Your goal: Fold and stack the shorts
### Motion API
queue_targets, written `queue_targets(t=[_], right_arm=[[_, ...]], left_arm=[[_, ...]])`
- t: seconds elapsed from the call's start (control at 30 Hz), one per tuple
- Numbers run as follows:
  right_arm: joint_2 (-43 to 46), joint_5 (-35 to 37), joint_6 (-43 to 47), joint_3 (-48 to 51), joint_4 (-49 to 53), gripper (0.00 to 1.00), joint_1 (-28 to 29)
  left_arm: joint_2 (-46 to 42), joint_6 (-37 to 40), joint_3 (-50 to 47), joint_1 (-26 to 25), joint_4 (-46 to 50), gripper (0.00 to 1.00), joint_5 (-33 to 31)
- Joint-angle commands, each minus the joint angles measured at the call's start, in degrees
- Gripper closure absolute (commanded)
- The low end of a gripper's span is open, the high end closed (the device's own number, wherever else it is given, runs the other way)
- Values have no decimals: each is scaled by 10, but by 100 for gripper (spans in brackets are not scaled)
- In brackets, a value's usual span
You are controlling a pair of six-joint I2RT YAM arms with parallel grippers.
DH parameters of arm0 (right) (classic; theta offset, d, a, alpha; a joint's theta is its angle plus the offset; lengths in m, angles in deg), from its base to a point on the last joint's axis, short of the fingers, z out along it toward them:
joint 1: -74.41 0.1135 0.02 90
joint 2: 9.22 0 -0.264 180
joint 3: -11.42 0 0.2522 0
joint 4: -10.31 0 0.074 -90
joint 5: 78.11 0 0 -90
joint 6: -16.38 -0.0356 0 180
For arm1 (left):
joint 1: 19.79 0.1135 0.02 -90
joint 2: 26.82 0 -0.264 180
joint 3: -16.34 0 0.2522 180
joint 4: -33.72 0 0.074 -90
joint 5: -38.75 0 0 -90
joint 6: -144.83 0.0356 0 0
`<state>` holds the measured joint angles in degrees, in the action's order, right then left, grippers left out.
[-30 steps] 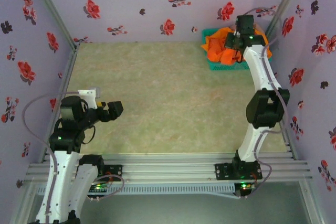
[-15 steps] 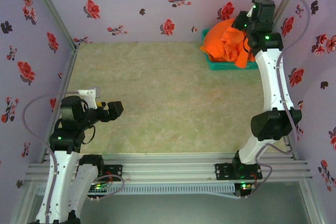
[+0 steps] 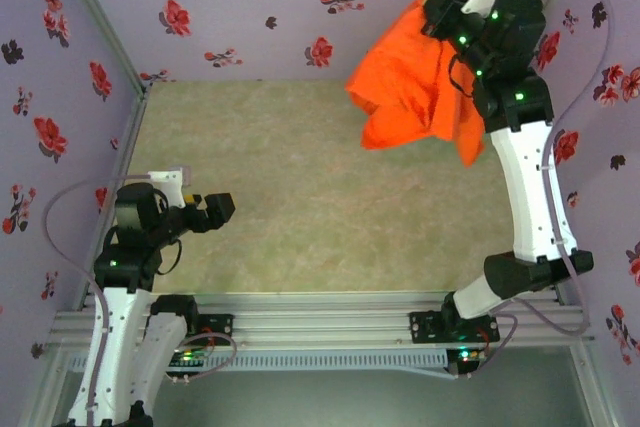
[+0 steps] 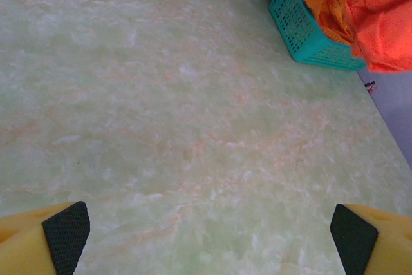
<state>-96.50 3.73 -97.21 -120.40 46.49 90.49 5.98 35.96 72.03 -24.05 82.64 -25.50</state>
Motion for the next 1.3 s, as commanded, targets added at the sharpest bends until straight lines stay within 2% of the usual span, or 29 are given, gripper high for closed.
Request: queue_targets(t=[0.0,0.1,0.13,0.17,0.2,0.23,0.33,0.43,0.6,0.7,0.8,0.93,1.0,1.17,1.27], right_arm=[[16,27,39,27,-6,100,68],[22,68,59,114,-24,100,146],[21,85,64,151,-37,94,174],[18,91,65,180,-50,79,194],[8,86,62,209,-63,55,213],[-6,70,57,226,-68,39,226],[-48,32,33,222,-18,23,243],[-35,53,43,243,14,14,242],[59,125,67,347,22,6,239],[87,145,78,378,79,3,237],[113,170,55,431,118,4,230],[160,159,3,546,89,7,222],[169,158,-14,586,84,9,222],[178,123,-71,682,29,12,224],[163,110,-90,714,-1,13,225]], left_arm=[[-7,14,-7,-3,-3,1,11],[-9,11,-6,-3,-6,0,10],[-9,6,-5,-3,-8,1,9],[-10,-2,-3,-3,-12,1,8],[-11,-15,0,-3,-19,1,7],[-12,-29,6,-3,-26,1,8],[-15,-63,29,-3,-45,1,8],[-14,-91,49,-3,-52,1,7],[0,-136,33,-5,-58,1,9],[21,-162,9,-24,-79,1,9],[48,-182,-3,-81,-117,1,-11],[109,-156,14,-205,-124,1,-113],[159,-144,28,-255,-127,2,-144],[311,-106,73,-339,-139,7,-208],[391,-92,111,-365,-148,9,-241]])
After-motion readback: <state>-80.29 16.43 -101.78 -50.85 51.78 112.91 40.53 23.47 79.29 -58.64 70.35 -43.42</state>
